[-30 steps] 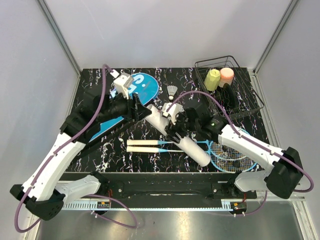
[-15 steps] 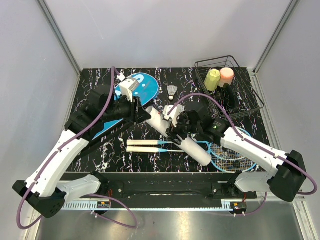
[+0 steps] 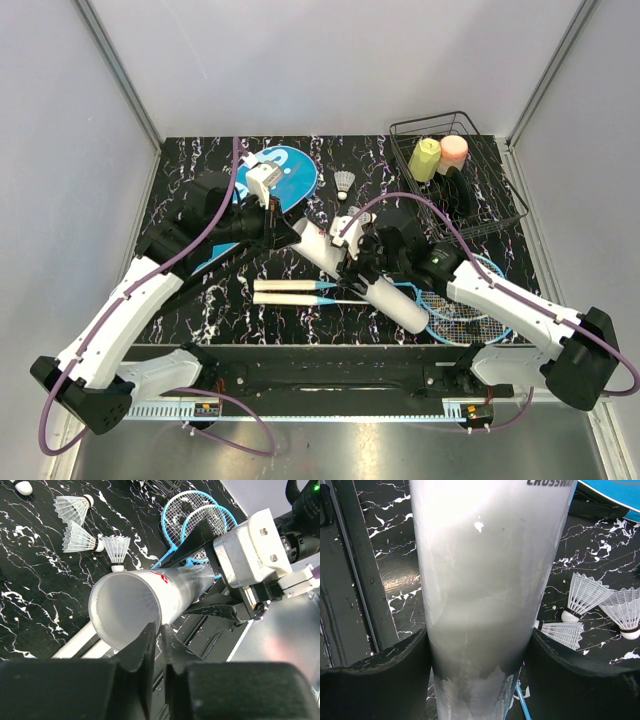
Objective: Pack up the badminton gear
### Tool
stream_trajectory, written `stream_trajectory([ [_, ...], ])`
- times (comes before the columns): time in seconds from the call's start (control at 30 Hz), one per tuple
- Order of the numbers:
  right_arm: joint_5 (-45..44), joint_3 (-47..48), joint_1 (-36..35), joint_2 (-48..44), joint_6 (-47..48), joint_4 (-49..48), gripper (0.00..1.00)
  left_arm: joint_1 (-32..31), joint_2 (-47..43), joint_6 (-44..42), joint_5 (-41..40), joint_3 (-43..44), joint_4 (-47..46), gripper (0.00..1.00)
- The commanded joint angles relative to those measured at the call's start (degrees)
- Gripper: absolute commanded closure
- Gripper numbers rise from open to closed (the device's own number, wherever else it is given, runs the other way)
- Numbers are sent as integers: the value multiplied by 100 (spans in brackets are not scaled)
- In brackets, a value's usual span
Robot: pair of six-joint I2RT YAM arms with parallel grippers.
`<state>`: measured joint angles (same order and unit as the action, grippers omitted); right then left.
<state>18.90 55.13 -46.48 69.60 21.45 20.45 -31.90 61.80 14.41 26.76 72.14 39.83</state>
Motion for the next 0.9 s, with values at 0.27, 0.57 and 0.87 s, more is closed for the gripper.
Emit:
stream_trajectory([
  [0.27, -729, 32, -168, 9, -185, -1060, 12, -36, -186, -97, 549, -165, -55, 100],
  [0.57, -1308, 814, -537, 448, -150, -1069, 12, -44, -274, -9, 716, -130, -28, 100],
  [0.87, -2188, 227, -801, 318, 429, -1577, 48, 315, -748, 87, 215, -68, 157, 100],
])
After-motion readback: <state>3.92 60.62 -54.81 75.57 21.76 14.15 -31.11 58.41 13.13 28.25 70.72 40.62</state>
